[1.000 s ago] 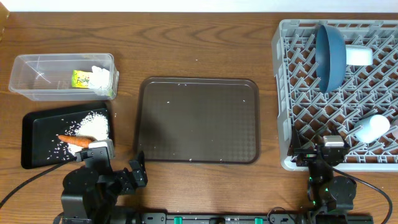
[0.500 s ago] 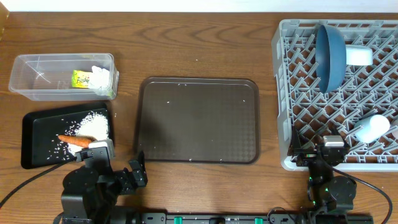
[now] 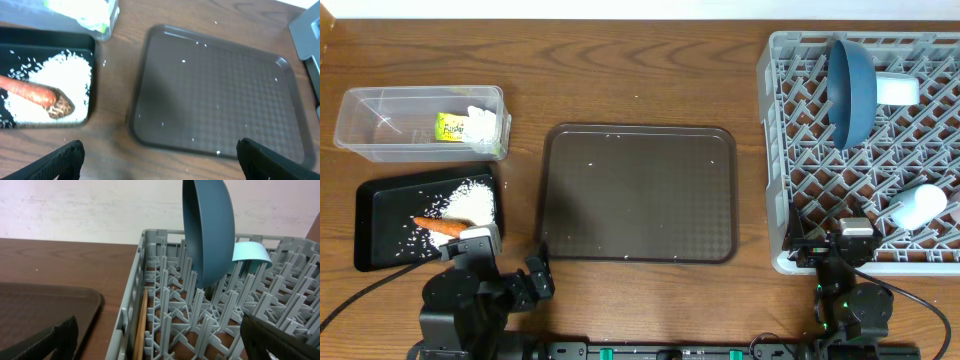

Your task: Sort waste into correct bins and load items into the dishwasher rack

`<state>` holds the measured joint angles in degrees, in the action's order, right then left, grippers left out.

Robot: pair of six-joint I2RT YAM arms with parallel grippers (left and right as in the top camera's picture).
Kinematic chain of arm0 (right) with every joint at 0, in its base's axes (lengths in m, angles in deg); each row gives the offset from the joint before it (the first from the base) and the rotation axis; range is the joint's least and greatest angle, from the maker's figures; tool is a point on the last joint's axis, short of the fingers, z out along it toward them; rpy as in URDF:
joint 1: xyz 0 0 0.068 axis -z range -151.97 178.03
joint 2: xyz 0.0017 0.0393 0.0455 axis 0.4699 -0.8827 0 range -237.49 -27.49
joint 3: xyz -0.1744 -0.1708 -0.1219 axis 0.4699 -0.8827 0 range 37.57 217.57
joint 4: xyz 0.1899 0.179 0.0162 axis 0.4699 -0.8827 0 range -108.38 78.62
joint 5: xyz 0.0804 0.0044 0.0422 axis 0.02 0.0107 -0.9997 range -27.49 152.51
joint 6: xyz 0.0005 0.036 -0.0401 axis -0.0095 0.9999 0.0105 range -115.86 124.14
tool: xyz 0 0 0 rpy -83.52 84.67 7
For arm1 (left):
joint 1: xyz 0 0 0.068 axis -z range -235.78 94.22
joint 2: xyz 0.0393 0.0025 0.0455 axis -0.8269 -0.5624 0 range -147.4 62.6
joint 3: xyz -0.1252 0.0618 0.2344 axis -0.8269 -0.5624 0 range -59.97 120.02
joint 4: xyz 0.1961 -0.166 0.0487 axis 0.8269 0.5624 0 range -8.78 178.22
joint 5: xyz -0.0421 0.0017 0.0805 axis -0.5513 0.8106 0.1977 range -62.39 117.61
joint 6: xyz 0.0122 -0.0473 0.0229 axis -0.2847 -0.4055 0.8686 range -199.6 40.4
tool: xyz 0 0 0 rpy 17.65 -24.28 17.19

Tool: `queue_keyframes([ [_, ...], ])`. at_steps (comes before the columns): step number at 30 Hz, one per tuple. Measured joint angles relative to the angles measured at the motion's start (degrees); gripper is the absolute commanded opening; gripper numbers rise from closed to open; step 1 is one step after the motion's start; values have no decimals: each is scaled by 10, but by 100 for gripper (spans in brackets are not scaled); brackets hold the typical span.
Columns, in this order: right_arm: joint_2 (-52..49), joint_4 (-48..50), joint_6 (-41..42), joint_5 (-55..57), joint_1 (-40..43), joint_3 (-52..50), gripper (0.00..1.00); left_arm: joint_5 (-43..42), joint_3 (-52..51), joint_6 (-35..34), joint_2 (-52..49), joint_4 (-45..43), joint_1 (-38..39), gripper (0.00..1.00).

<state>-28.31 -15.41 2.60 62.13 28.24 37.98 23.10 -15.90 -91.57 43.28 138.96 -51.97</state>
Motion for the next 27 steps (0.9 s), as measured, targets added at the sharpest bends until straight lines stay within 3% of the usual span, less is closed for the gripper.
queue_keyframes([
  [5,0,0,0,0,0,0,99,20,-61,10,41,-99,0,98],
  [12,0,0,0,0,0,0,99,34,-245,48,148,-353,0,98],
  [20,1,0,0,0,0,0,99,35,-405,76,186,-616,0,98],
  [22,1,0,0,0,0,0,99,35,-427,83,188,-640,0,98],
  [27,1,0,0,0,0,0,99,34,-437,91,188,-591,0,98],
])
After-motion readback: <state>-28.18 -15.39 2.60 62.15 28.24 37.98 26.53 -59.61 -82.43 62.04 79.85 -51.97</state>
